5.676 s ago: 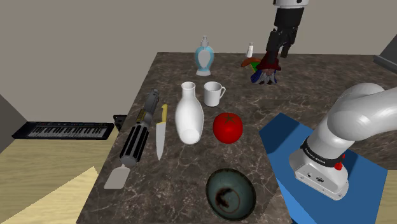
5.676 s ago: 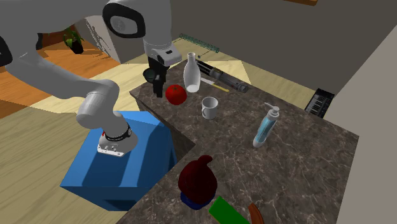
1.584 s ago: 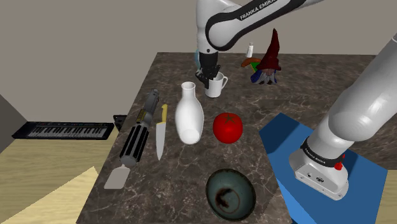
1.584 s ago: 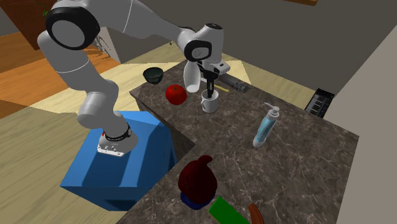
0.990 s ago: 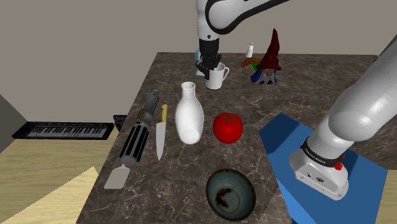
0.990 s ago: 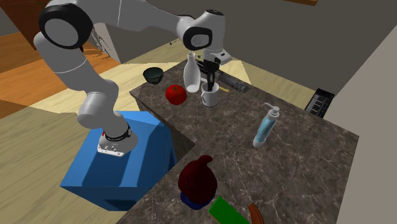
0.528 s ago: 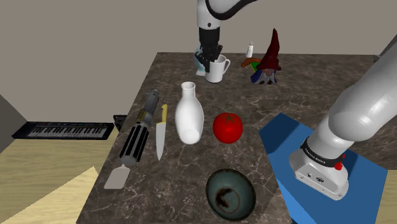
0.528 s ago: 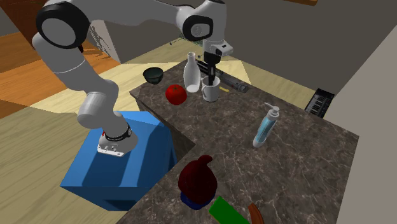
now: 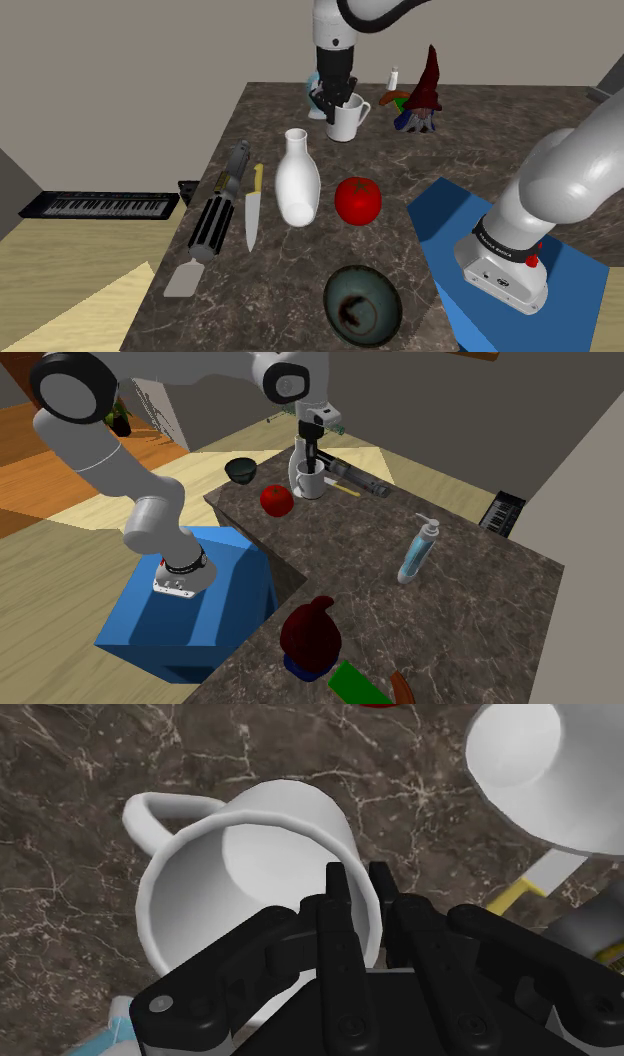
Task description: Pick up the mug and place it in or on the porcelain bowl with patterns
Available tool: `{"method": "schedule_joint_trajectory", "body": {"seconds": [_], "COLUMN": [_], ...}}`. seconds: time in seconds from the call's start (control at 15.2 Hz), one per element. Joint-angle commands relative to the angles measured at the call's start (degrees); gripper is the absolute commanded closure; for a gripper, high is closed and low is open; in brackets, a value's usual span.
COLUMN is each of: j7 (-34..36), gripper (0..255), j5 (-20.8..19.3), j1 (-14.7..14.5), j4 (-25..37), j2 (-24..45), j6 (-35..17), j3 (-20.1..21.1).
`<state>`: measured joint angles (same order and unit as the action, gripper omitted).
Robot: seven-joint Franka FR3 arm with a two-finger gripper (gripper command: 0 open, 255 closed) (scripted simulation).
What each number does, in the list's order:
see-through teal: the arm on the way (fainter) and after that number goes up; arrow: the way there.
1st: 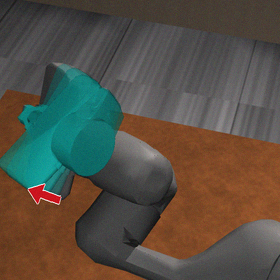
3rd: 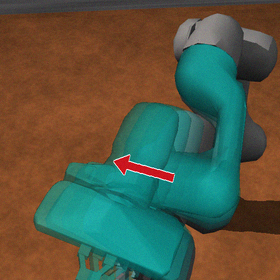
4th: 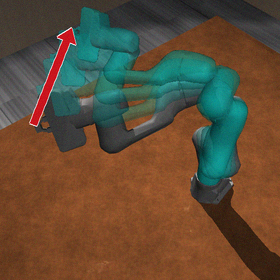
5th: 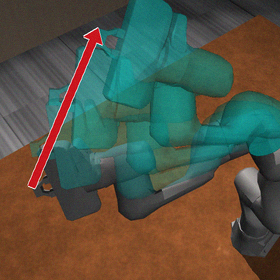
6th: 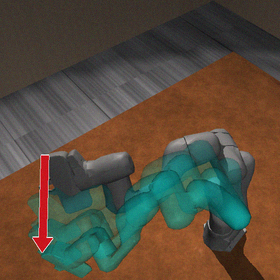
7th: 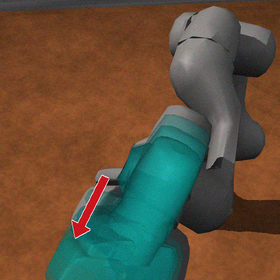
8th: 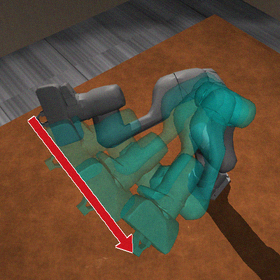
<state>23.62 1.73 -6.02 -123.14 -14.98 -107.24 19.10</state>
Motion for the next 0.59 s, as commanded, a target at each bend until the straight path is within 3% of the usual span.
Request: {"method": "schedule_joint_trajectory", "body": {"seconds": [0.0, 0.53], "j7": [2.1, 10.6], "gripper": [255, 255], "j5": [1.1, 6.0], "j1": [-1.3, -6.4], "j4": [-1.4, -5.3], "j2": [-1.9, -8.6], "j6": [0.4, 2.7], "j3": [1.4, 7.2]}}
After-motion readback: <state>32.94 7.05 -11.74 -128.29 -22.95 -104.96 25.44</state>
